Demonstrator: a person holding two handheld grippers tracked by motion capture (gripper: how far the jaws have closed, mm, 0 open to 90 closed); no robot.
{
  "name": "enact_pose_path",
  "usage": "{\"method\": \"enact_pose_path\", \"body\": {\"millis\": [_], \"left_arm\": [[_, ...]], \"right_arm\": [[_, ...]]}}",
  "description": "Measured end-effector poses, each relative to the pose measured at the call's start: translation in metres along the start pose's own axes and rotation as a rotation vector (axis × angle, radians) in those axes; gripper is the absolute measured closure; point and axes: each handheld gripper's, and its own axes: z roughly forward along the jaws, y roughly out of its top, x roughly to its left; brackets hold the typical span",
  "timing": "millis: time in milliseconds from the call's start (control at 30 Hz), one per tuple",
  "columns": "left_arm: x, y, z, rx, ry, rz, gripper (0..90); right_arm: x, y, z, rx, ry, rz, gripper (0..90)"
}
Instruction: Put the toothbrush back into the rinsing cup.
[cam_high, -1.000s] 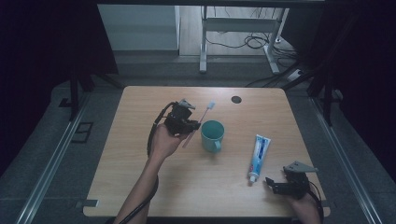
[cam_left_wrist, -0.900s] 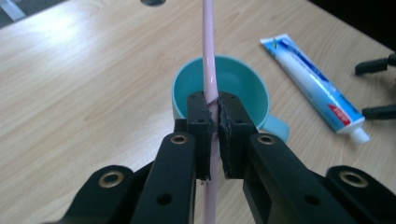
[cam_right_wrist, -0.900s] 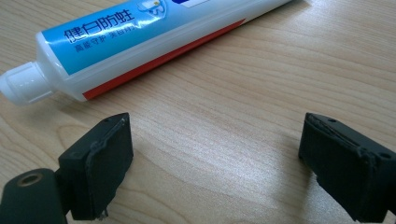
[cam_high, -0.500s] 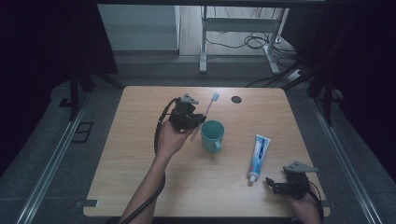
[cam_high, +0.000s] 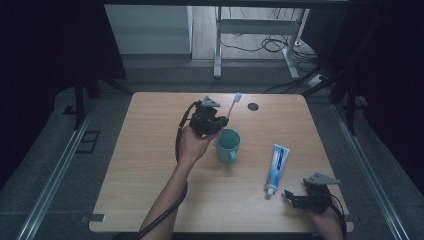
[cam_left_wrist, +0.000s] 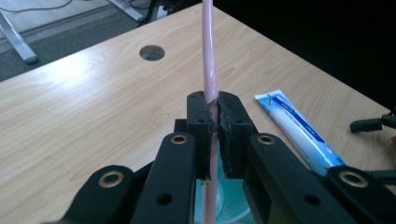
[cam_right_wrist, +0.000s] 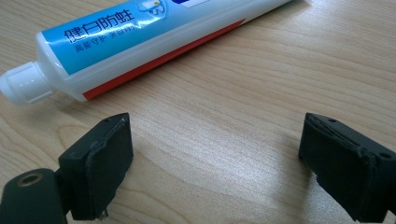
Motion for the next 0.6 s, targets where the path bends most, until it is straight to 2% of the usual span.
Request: {"method": "enact_pose_path", "body": {"millis": [233, 600], "left_arm": [[-0.001, 0.002, 0.01, -0.02, 0.015, 0.003, 84.2], [0.002, -0.007, 0.024, -0.052, 0.016, -0.017, 84.2]], "right_arm": [[0.0, 0.0, 0.0, 0.0, 0.001, 0.0, 10.0], [0.0, 0.0, 0.0, 0.0, 0.0, 0.0, 10.0]]}}
